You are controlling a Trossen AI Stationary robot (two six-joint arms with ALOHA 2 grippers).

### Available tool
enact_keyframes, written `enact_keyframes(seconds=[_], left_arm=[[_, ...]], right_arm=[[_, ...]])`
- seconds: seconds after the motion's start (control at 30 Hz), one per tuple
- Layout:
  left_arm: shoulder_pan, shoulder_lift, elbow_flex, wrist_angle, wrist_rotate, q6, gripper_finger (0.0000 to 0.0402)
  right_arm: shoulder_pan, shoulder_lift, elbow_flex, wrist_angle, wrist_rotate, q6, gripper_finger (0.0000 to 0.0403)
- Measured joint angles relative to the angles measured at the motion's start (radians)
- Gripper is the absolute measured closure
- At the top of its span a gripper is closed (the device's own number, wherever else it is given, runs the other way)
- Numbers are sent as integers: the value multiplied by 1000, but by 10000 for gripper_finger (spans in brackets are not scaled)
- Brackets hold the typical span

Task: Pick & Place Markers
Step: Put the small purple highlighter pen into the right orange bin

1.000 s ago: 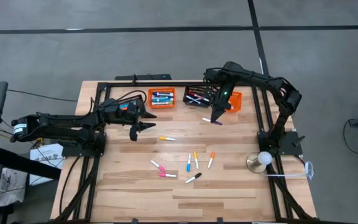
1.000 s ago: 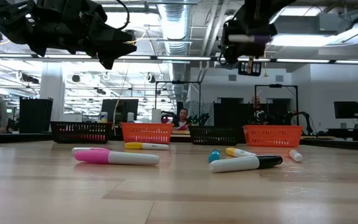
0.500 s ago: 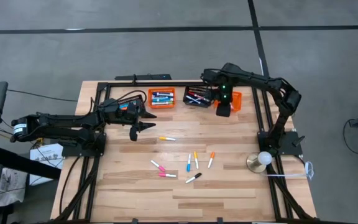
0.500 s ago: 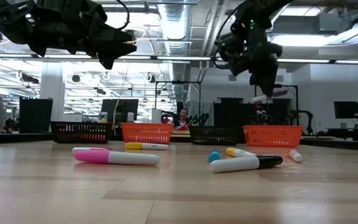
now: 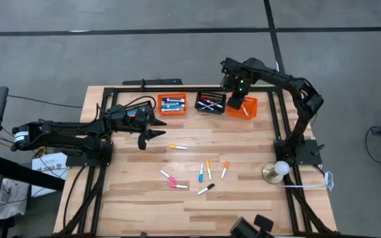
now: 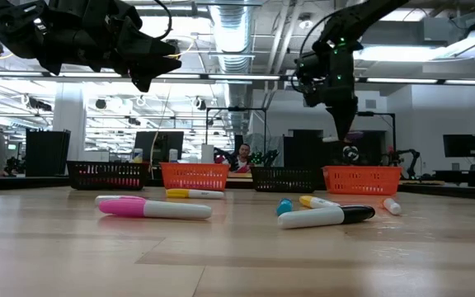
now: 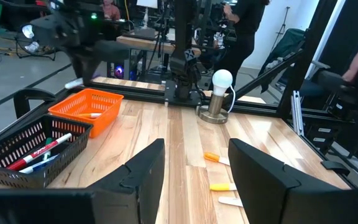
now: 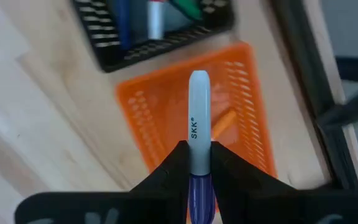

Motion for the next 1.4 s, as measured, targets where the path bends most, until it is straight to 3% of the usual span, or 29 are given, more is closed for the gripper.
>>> enact_keyframes(seconds=[0.4,1.0,1.4], left_arm=[[0,0,0,0,0,0,224],[0,0,0,0,-1,0,224],[0,0,0,0,-5,0,224]], right_arm=[[-106,2,-33,49,-56,37,355],[-110,2,-292,263,-81,13,355],[-110,2,-296,305,-81,4,352]])
